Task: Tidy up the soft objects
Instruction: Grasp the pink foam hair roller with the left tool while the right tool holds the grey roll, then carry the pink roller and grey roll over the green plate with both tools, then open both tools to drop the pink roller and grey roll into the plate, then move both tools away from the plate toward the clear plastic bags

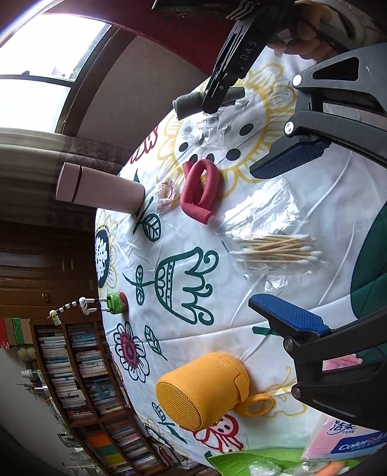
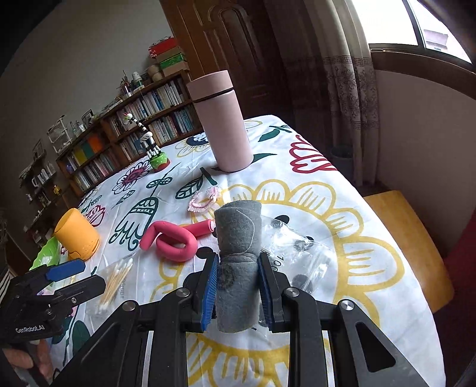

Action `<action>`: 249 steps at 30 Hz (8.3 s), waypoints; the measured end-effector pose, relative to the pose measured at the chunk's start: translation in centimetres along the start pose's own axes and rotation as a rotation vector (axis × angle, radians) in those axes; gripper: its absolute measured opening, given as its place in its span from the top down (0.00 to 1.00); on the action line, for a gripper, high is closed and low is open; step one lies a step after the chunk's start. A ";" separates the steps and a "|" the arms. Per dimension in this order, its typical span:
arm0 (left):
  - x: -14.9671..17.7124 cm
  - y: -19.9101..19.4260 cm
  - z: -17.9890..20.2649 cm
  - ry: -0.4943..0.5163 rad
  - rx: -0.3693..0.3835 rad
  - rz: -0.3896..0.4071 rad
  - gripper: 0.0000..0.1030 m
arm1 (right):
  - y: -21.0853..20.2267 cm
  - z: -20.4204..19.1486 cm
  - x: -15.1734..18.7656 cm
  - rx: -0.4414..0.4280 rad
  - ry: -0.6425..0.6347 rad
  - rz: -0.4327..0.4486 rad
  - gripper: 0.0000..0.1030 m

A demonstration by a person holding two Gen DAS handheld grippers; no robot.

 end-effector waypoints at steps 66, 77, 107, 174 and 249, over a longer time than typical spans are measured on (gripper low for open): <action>-4.2 8.8 4.9 0.085 0.070 -0.061 0.34 | 0.3 2.3 0.1 -0.023 0.057 0.013 0.73; -5.3 10.8 6.6 0.146 0.097 -0.053 0.56 | 0.5 2.4 0.1 -0.022 0.062 0.010 0.73; -4.3 1.1 1.5 0.000 0.057 0.108 0.62 | -1.8 -2.9 -1.3 -0.056 -0.008 0.057 0.73; 8.4 -14.6 -32.2 -0.551 -0.395 0.330 0.42 | 0.4 -31.6 3.4 -0.329 -0.379 -0.038 0.73; 7.4 -14.9 -29.4 -0.522 -0.334 0.316 0.28 | 1.0 -30.9 7.1 -0.370 -0.332 -0.143 0.57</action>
Point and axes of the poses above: each gripper's, at about its wrist camera, not at the fingertips, and y roughly the way its jaws point, z to its right, x to its underside, the point moved 10 cm from there along y, roughly the way its jaws point
